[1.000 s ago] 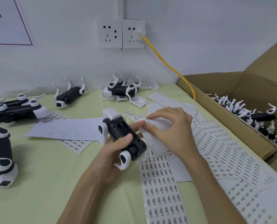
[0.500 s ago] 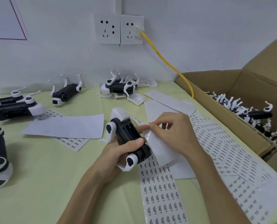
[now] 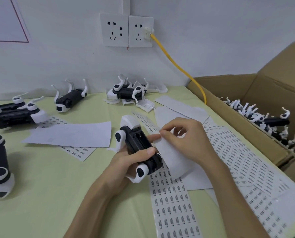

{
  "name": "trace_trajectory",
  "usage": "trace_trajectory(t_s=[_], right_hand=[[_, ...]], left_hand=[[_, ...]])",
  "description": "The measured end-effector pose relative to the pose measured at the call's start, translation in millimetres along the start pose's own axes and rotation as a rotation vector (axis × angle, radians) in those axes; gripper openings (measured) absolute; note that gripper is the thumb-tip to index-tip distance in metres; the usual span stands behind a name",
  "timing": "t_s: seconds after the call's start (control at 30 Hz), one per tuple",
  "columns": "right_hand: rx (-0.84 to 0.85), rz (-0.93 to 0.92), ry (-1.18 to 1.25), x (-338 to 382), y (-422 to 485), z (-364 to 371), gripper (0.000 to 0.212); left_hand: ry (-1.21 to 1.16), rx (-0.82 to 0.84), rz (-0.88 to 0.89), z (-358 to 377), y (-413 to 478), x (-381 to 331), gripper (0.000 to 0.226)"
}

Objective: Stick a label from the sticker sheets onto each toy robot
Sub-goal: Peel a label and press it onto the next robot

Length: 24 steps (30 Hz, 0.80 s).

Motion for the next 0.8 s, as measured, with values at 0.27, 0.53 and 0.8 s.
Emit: trace_trajectory(t_s=[0.27,0.53,0.8], right_hand=[[-0.01,0.111,-0.008,-7.7,1.9,3.3,0.016],[-0.123,0.156,0.421,-5.2,2.9,-5.4,0.007],[-0.1,0.17,0.525,-3.5,2.2,-1.8,0.025]], left_hand=[[0.014,-0.015,0.004,-1.0,2.6,1.4,0.048],[0.011,-0.162,0.007,-6.3,4.8,2.1,0.063],[0.004,-0.33,0.105,-7.3,3.4,-1.0,0.066]])
Point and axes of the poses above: each hand's wrist, its own y-axis towards the middle knuckle, its own z-axis out of the palm, x = y × z, the point moved 4 cm from there along y, towards the middle knuckle, and after that the axes turned 8 degrees about -y, right-handed, at the moved point
